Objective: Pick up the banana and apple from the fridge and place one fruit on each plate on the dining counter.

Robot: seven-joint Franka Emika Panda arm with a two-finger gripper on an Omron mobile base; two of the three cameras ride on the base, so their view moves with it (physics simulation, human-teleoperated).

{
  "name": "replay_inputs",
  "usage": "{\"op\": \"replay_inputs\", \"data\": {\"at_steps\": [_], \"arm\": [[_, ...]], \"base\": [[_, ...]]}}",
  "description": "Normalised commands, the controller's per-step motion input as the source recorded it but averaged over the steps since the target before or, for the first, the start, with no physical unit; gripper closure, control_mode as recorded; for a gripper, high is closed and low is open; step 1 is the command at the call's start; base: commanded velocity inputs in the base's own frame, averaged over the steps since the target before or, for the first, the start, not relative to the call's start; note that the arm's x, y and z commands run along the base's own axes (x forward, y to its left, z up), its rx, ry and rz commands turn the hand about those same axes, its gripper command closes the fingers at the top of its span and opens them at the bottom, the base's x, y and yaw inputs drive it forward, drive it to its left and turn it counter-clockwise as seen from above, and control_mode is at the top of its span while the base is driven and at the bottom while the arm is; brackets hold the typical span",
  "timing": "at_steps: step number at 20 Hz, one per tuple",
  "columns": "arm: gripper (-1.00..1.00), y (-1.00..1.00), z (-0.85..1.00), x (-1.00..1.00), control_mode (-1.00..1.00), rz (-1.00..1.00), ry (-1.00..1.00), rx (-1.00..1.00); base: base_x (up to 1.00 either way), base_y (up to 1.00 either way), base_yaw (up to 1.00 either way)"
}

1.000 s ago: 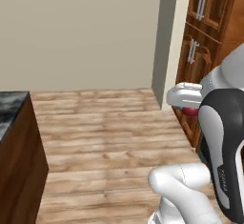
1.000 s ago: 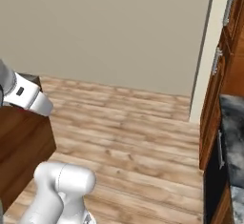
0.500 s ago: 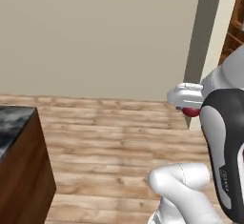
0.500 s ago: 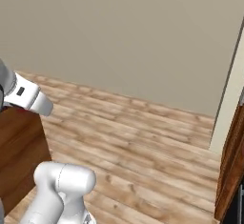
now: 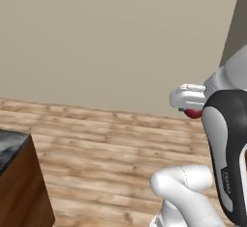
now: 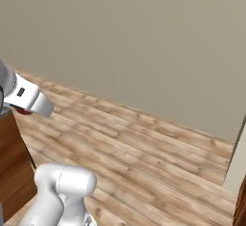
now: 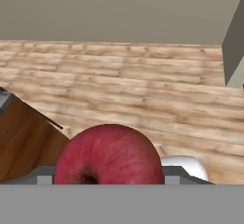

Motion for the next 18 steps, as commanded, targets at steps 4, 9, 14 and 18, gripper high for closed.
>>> {"op": "replay_inputs", "data": {"at_steps": [4,9,14,18], "arm": [[1.0,0.0,0.0,0.0,1.0,0.0,0.0,0.0],[1.0,0.0,0.0,0.0,1.0,0.0,0.0,0.0],[1.0,0.0,0.0,0.0,1.0,0.0,0.0,0.0],[1.0,0.0,0.0,0.0,1.0,0.0,0.0,0.0]], "base": [[1.0,0.0,0.25],[1.0,0.0,0.2],[1.0,0.0,0.23],[1.0,0.01,0.55]]}}
